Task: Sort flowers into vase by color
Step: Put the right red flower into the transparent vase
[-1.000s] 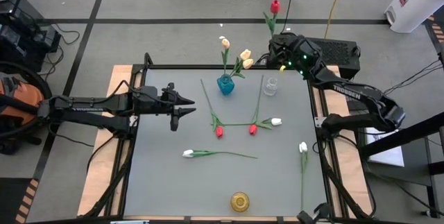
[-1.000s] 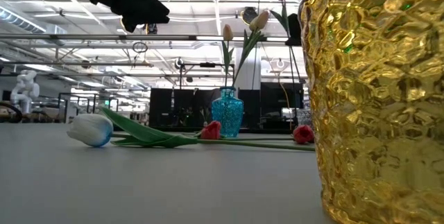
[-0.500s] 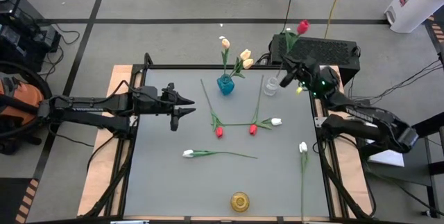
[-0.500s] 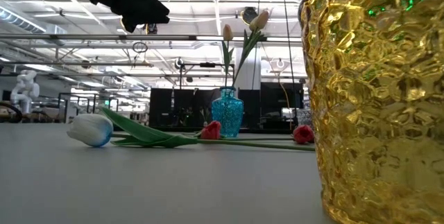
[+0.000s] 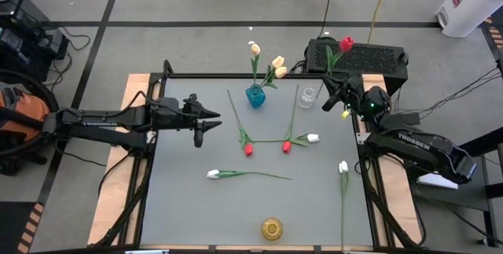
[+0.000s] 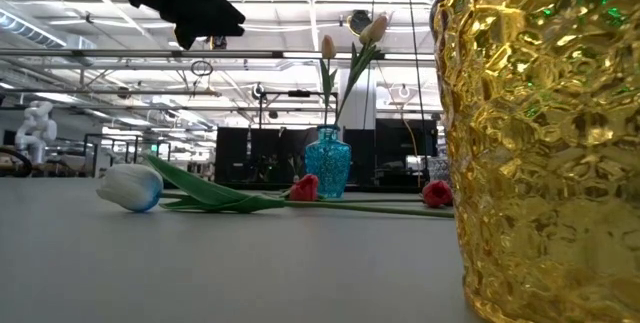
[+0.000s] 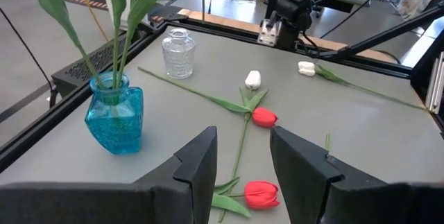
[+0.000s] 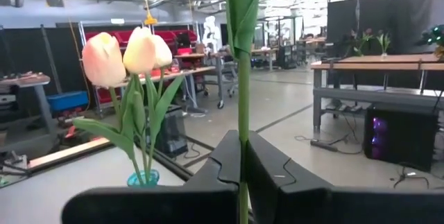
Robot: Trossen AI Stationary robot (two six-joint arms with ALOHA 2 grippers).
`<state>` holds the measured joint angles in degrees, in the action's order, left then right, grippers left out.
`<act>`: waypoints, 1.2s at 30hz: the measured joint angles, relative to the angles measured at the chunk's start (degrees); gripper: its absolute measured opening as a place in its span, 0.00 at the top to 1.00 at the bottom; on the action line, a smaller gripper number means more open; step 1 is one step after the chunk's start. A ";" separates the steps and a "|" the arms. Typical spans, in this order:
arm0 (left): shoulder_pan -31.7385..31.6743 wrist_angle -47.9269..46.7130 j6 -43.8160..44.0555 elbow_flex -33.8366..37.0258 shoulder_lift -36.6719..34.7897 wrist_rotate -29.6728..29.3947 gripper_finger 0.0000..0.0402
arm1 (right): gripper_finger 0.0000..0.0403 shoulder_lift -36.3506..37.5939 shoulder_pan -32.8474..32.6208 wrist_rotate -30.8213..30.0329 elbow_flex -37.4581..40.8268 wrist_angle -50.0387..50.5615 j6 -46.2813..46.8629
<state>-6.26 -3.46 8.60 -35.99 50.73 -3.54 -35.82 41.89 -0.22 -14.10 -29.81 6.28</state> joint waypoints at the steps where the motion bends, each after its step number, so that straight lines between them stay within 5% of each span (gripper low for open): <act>1: 0.00 0.00 0.01 0.00 0.19 -0.01 0.65 | 1.00 -0.09 0.00 -0.37 -0.19 -0.09 -0.30; 11: -0.02 1.18 0.01 -0.02 3.34 -0.01 0.65 | 1.00 -2.20 0.00 -3.71 -1.54 -2.25 -4.13; 36: 0.00 2.56 -0.48 -0.02 3.66 0.01 0.65 | 1.00 -20.92 0.14 -4.55 -1.59 -18.90 -3.75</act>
<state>-6.26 -0.91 8.12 -36.01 54.39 -3.53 -56.75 42.03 -4.78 -15.68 -48.71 2.52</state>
